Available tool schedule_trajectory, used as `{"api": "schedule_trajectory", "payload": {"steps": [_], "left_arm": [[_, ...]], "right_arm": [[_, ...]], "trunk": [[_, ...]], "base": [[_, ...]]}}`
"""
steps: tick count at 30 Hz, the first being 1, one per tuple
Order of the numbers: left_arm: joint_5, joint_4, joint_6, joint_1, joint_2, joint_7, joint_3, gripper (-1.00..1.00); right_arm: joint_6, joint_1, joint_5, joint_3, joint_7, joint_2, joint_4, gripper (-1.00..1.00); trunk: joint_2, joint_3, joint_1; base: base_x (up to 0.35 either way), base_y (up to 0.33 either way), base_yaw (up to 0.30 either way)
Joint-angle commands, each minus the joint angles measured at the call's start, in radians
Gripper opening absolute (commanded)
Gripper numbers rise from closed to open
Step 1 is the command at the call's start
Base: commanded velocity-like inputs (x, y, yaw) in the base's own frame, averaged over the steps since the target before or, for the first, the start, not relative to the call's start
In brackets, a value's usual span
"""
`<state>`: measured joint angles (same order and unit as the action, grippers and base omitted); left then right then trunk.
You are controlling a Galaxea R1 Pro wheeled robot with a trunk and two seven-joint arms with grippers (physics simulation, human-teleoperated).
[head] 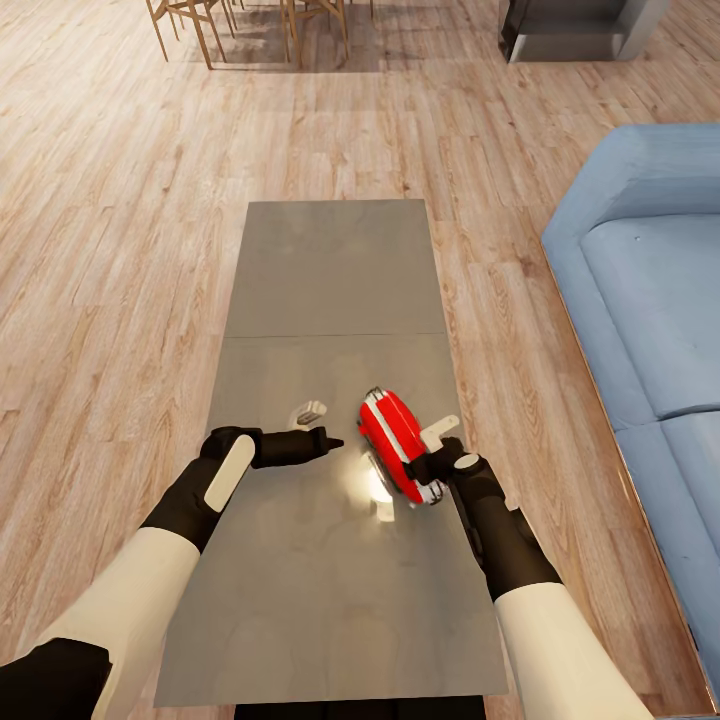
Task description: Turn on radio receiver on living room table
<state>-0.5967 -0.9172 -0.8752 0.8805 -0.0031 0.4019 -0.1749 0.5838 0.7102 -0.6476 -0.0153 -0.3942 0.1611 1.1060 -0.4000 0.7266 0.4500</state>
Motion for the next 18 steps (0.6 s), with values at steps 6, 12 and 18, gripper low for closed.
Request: {"api": "schedule_trajectory", "payload": {"steps": [6, 12, 18], "left_arm": [[0.0, 0.0, -0.001, 0.0, -0.001, 0.0, 0.0, -1.0], [0.0, 0.0, -0.001, 0.0, -0.001, 0.0, 0.0, -1.0], [0.0, -0.001, -0.001, 0.0, -0.001, 0.0, 0.0, -1.0]], "right_arm": [[0.005, 0.0, 0.002, -0.001, -0.001, 0.0, 0.004, 1.0], [0.016, 0.0, 0.002, -0.003, -0.006, 0.0, 0.02, 1.0], [0.077, 0.0, 0.002, -0.009, -0.014, -0.001, 0.091, 1.0]], "trunk": [[0.0, 0.0, 0.0], [0.0, 0.0, 0.0], [0.0, 0.0, 0.0]], "base": [[0.0, 0.0, 0.0], [0.0, 0.0, 0.0], [0.0, 0.0, 0.0]]}}
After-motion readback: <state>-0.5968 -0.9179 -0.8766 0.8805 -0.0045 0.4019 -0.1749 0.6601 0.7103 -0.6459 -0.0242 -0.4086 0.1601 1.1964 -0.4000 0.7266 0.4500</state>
